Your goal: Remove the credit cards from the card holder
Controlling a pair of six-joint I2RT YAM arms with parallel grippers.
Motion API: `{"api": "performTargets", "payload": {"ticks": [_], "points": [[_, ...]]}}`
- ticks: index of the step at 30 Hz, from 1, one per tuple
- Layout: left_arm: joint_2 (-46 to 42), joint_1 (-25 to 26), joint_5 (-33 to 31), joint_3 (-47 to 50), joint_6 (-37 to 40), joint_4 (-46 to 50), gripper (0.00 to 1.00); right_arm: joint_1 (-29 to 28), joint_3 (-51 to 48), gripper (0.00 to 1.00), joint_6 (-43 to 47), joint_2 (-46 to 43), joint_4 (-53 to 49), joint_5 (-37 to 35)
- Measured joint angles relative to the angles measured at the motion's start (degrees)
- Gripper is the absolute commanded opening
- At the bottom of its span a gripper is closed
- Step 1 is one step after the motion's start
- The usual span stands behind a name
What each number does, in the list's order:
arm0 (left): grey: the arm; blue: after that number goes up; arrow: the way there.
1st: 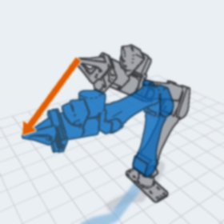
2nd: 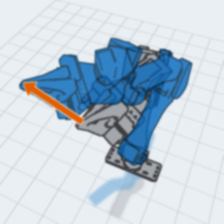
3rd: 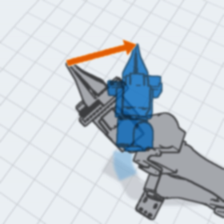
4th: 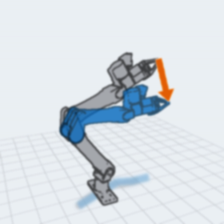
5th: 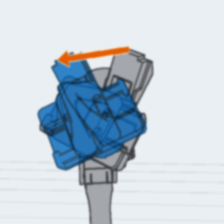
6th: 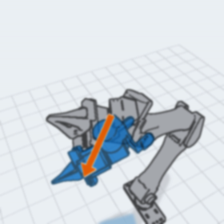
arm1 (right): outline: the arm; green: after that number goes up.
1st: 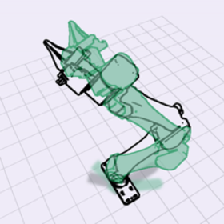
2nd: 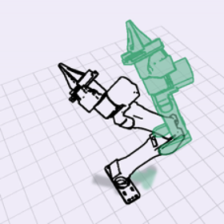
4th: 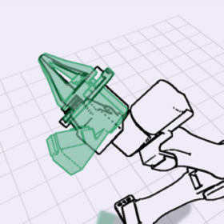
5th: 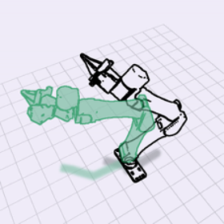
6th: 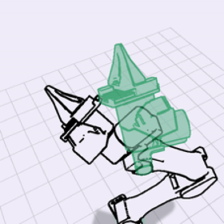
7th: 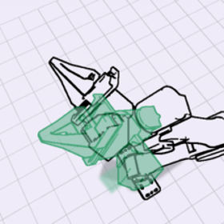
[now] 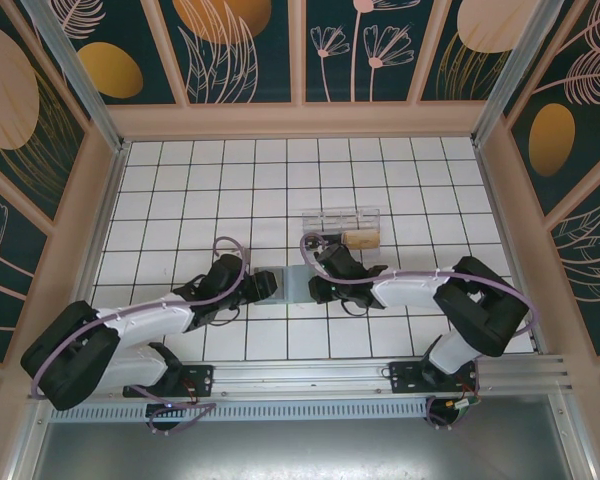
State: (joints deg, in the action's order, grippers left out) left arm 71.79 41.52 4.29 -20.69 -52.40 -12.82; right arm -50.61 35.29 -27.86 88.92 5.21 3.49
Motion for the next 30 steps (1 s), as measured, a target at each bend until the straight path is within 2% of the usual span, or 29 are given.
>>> {"api": "performTargets", "payload": {"ticks": [15, 22, 30], "points": [[4.5, -0.3, 1.7, -1.5, 0.4, -2.8, 0.64, -0.4, 0.0, 0.18, -0.8, 0.1, 0.4, -0.4], [3.9, -0.3, 4.3, -1.5, 1.3, -3.9, 0.76, -0.4, 0.0, 0.18, -0.9, 0.2, 0.4, -0.4], [2.8, -0.3, 4.9, -1.5, 1.4, -3.7, 0.77, -0.4, 0.0, 0.18, -1.0, 0.3, 0.4, -0.4]]}}
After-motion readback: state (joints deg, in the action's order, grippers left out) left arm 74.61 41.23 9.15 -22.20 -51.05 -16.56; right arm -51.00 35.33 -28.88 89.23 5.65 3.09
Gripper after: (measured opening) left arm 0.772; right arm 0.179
